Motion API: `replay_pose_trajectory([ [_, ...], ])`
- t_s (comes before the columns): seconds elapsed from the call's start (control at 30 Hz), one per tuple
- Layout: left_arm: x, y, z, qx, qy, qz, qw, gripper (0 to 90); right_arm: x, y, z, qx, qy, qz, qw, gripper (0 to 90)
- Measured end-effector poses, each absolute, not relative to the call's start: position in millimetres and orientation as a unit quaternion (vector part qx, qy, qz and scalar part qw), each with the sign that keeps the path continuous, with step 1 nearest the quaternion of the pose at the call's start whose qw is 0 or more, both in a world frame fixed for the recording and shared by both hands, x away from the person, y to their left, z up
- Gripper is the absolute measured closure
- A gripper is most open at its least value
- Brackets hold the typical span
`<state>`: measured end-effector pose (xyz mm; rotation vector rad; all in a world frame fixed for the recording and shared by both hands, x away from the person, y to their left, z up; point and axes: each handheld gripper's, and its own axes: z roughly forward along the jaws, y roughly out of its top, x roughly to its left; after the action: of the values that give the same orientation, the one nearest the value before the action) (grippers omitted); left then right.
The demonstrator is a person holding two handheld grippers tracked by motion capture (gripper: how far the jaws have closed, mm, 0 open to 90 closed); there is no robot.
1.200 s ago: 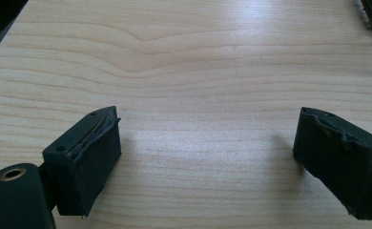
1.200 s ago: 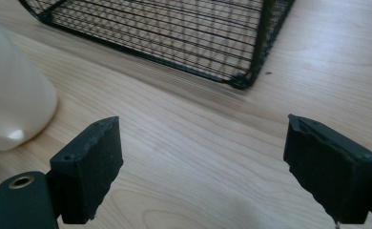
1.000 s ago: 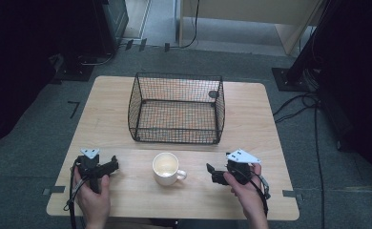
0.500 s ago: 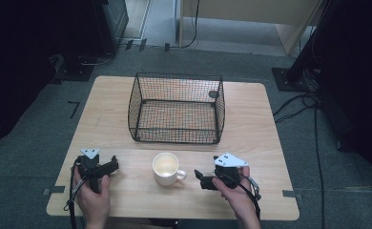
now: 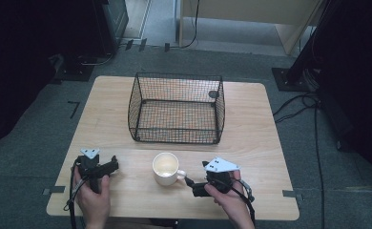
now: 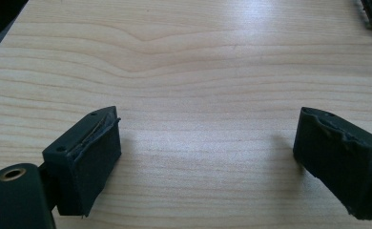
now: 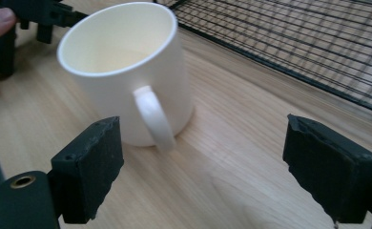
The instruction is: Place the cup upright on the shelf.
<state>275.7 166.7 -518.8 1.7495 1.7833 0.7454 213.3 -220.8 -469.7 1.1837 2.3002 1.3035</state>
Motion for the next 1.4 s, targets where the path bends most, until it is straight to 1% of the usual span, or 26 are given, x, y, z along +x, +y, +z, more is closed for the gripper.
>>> replay_pose_trajectory([
  [0.23,276,164,-519,0.647,0.66,0.276,0.263,9.1,210,-206,-473,0.378,0.799,0.458,0.095,13.7],
  [0.37,276,164,-519,0.647,0.66,0.276,0.263,9.1,209,-199,-475,0.369,0.8,0.465,0.09,14.3],
  [0.4,276,164,-519,0.647,0.66,0.276,0.263,9.1,210,-197,-475,0.371,0.799,0.465,0.09,15.8],
  [0.5,276,164,-519,0.647,0.661,0.276,0.263,9.1,210,-193,-477,0.369,0.801,0.461,0.099,22.4],
  [0.57,276,164,-519,0.647,0.66,0.276,0.263,9.1,209,-191,-479,0.365,0.805,0.456,0.106,29.6],
  [0.63,276,164,-519,0.647,0.66,0.276,0.263,9.1,210,-189,-480,0.363,0.808,0.453,0.102,39.9],
  [0.7,276,164,-519,0.647,0.66,0.276,0.263,9.1,211,-190,-481,0.361,0.808,0.457,0.094,47.1],
  [0.8,276,164,-519,0.648,0.66,0.275,0.264,9.1,213,-191,-482,0.364,0.804,0.461,0.089,54.0],
  [0.87,276,163,-519,0.648,0.66,0.276,0.264,9.1,213,-191,-483,0.365,0.803,0.462,0.09,60.8],
  [0.93,276,163,-519,0.648,0.66,0.276,0.264,9.1,213,-190,-483,0.361,0.806,0.461,0.089,65.6],
  [1.1,276,163,-519,0.648,0.659,0.276,0.264,9.1,212,-186,-485,0.351,0.812,0.457,0.091,71.0],
  [1.17,276,164,-519,0.648,0.659,0.276,0.264,9.1,211,-183,-485,0.348,0.816,0.451,0.098,76.6],
  [1.27,276,164,-519,0.648,0.659,0.275,0.264,9.1,209,-179,-483,0.337,0.817,0.455,0.107,80.2],
  [1.4,276,163,-519,0.649,0.658,0.275,0.264,9.1,209,-177,-477,0.335,0.81,0.466,0.117,80.5],
])
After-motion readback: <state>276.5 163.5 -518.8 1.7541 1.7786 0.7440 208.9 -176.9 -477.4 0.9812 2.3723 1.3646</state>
